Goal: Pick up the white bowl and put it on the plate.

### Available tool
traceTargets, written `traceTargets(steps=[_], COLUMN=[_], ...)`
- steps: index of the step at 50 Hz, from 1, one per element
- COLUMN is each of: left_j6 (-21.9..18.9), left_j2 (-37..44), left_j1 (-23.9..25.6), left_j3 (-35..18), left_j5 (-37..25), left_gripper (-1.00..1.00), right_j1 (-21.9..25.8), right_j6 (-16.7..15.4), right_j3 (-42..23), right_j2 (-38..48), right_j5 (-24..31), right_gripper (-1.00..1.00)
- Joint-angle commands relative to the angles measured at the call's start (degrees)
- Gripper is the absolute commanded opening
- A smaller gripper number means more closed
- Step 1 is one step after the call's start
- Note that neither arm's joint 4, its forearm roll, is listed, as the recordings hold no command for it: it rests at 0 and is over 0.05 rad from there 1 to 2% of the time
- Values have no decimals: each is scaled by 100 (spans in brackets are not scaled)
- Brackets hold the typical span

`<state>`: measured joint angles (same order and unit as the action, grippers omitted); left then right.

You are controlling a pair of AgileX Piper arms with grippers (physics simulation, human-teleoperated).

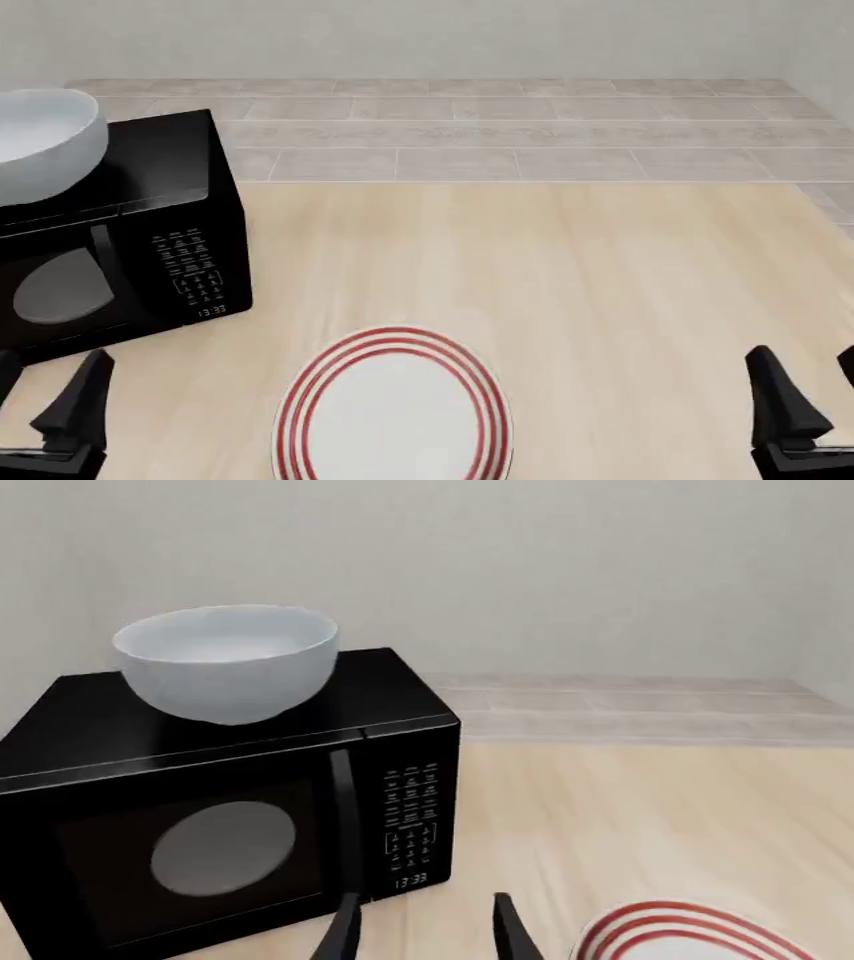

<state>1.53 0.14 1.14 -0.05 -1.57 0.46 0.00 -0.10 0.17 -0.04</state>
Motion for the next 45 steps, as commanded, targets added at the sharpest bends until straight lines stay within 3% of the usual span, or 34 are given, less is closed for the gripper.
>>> traceTargets(steps=[1,14,15,23,26,30,32,34,37,39,40,42,45], left_j6=[-167,-273,-277,-300,-302,-261,-280,-200,-631,-711,-821,-806,-1162], left_j2=[17,23,166,34,197,177,352,495,196,474,451,432,639], left_j1=[-88,-61,-57,-25,-16,-26,-56,-166,-270,-242,-173,-206,-179], left_j3=[-22,-14,-219,-6,-270,-67,-442,-85,-262,-992,-1110,-789,-1015], left_j5=[157,162,95,158,54,213,61,498,213,-203,-303,-110,-172], left_gripper=[100,100,100,100,100,100,100,100,100,100,100,100,100], right_j1=[-45,-41,-42,-42,-42,-41,-42,-41,-41,-42,-41,-42,-41], right_j6=[0,-2,-2,-2,-2,-1,-1,-2,-2,-1,-1,-1,-2], right_j3=[-22,-97,-97,-97,-97,-97,-97,-97,-97,-97,-97,-97,-97], right_j2=[25,9,9,9,9,9,9,9,9,8,10,9,9], right_j5=[1,92,92,93,93,92,92,92,92,92,93,92,92], right_gripper=[100,100,100,100,100,100,100,100,100,100,100,100,100])
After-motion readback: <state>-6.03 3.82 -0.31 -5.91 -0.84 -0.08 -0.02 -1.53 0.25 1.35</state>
